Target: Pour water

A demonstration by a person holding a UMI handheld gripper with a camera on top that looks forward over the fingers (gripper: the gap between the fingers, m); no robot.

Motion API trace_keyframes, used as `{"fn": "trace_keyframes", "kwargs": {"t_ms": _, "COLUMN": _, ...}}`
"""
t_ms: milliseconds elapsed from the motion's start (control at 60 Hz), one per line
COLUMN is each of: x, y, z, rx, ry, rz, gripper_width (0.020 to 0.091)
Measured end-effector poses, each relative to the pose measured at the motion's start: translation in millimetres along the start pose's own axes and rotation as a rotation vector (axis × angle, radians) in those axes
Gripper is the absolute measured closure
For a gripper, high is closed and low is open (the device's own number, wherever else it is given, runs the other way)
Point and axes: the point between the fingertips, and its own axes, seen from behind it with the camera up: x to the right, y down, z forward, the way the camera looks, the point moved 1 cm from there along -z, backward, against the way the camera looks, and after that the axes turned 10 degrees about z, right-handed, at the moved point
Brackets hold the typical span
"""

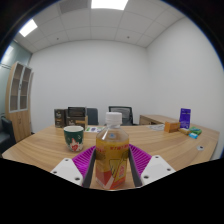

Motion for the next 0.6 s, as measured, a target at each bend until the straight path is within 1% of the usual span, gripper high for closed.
{"fn": "trace_keyframes", "kwargs": {"t_ms": 67, "x": 1.1, "y": -0.1, "z": 0.0, "rx": 0.004, "ry": -0.003, "rz": -0.003, "gripper_width": 0.0548}}
{"fn": "trace_keyframes", "kwargs": {"t_ms": 133, "x": 0.9, "y": 0.7, "z": 0.5, "rx": 0.009, "ry": -0.005, "rz": 0.015, "gripper_width": 0.0570}}
{"fn": "trace_keyframes", "kwargs": {"t_ms": 167, "x": 0.3, "y": 0.1, "z": 0.0, "rx": 0.011, "ry": -0.009, "rz": 0.012, "gripper_width": 0.0597}}
{"fn": "trace_keyframes", "kwargs": {"t_ms": 200, "x": 0.5, "y": -0.3, "z": 0.0, "rx": 0.012, "ry": -0.008, "rz": 0.011, "gripper_width": 0.0597}}
{"fn": "trace_keyframes", "kwargs": {"t_ms": 233, "x": -0.1, "y": -0.7, "z": 0.0, "rx": 0.014, "ry": -0.014, "rz": 0.005, "gripper_width": 0.0612}}
{"fn": "trace_keyframes", "kwargs": {"t_ms": 317, "x": 0.6, "y": -4.3, "z": 2.7, "rx": 0.008, "ry": -0.020, "rz": -0.048, "gripper_width": 0.0612}}
{"fn": "trace_keyframes", "kwargs": {"t_ms": 433, "x": 8.4, "y": -45.2, "z": 30.2, "rx": 0.058, "ry": 0.016, "rz": -0.261, "gripper_width": 0.0614}}
{"fn": "trace_keyframes", "kwargs": {"t_ms": 550, "x": -3.8, "y": -89.7, "z": 70.6, "rx": 0.111, "ry": 0.058, "rz": -0.627, "gripper_width": 0.0612}}
{"fn": "trace_keyframes", "kwargs": {"t_ms": 600, "x": -14.9, "y": -100.9, "z": 88.2, "rx": 0.142, "ry": 0.077, "rz": -0.806, "gripper_width": 0.0614}}
